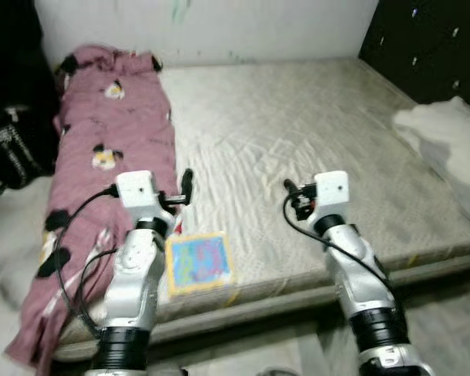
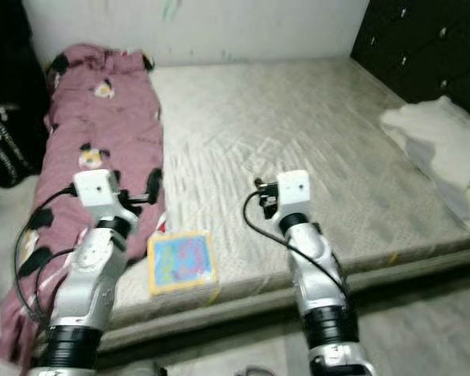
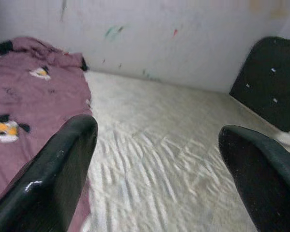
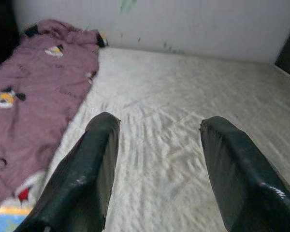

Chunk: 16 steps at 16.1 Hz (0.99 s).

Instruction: Clean up the room

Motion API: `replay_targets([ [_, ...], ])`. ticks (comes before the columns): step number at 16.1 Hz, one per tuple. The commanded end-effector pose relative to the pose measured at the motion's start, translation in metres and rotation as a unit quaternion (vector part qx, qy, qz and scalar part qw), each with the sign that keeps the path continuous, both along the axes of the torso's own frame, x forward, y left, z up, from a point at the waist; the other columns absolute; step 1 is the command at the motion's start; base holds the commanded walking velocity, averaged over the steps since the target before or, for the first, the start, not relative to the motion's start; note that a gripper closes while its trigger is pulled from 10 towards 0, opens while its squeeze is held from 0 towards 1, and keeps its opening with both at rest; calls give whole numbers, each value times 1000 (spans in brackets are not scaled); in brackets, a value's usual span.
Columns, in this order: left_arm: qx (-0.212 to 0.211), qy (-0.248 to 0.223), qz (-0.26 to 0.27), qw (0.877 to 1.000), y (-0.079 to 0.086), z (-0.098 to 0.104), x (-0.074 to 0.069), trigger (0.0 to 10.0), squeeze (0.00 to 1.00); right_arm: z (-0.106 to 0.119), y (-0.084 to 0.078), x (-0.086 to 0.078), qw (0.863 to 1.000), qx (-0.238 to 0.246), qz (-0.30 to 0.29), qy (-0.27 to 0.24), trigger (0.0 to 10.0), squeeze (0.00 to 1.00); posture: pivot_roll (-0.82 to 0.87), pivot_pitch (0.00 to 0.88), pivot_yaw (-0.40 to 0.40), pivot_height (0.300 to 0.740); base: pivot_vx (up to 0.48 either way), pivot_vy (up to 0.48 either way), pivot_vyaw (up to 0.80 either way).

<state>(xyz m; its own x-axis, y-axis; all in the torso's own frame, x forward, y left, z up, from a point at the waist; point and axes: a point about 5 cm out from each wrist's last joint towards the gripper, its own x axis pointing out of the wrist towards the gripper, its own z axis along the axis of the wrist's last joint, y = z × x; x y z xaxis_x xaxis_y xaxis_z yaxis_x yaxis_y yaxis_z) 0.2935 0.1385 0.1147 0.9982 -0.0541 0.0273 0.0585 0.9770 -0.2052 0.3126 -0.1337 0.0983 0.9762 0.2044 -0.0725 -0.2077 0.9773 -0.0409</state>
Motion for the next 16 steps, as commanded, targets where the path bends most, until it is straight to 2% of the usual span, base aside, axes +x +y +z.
replay_targets([
  [1,6,6,12,1000,7,-2,0,10000,0,3,9,1,1000,3,15,-5,10000,0,37,0,-43,740,0,0,0],
  [7,3,17,16,1000,7,-5,0,10000,0,1,9,1,1000,3,18,0,10000,0,37,0,-43,740,0,0,0],
  [12,0,15,14,1000,6,-5,0,10000,0,1,9,1,1000,2,18,1,10000,0,37,0,-45,740,0,480,0],
  [16,2,12,16,1000,6,-3,2,10000,0,2,9,2,1000,2,17,-3,10000,0,36,0,-44,740,0,0,0],
])
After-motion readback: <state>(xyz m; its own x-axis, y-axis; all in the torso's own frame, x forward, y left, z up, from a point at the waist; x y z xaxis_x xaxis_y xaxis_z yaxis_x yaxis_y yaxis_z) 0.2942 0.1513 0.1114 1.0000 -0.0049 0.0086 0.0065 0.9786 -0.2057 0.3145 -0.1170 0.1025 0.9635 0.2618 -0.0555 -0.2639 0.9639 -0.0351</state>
